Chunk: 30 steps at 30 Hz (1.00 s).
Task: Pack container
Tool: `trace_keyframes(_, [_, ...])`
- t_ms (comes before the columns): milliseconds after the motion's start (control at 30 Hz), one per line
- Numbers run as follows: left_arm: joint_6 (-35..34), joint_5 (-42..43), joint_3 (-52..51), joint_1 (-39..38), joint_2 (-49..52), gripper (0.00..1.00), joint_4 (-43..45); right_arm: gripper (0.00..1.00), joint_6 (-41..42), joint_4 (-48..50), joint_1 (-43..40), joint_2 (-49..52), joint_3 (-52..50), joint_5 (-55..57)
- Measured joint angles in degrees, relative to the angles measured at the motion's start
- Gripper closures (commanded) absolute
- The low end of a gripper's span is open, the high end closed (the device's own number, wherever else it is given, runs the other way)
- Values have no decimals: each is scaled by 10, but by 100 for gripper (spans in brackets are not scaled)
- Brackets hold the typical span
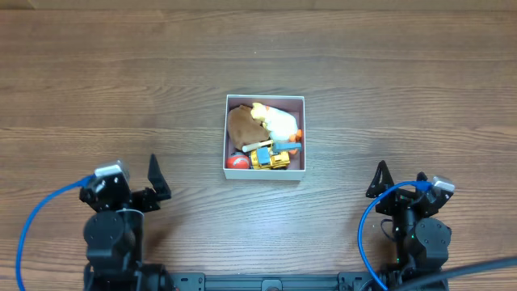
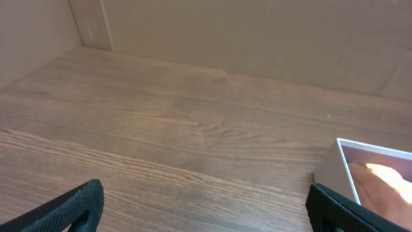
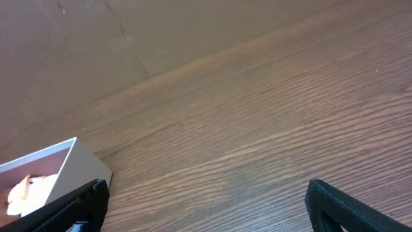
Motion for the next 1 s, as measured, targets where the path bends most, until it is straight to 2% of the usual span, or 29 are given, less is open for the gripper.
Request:
trace_keyframes(133, [0, 0, -70, 0, -74, 0, 13, 0, 0, 1, 0, 0, 0, 0])
trace_keyframes(267, [0, 3, -106, 0, -106, 0, 17, 0, 0, 0, 0, 0, 0, 0])
trace_keyframes(500, [0, 4, -150, 0, -111, 0, 48, 0, 0, 0, 0, 0, 0, 0])
trace_keyframes(1000, [0, 4, -153, 0, -111, 0, 53, 0, 0, 0, 0, 0, 0, 0])
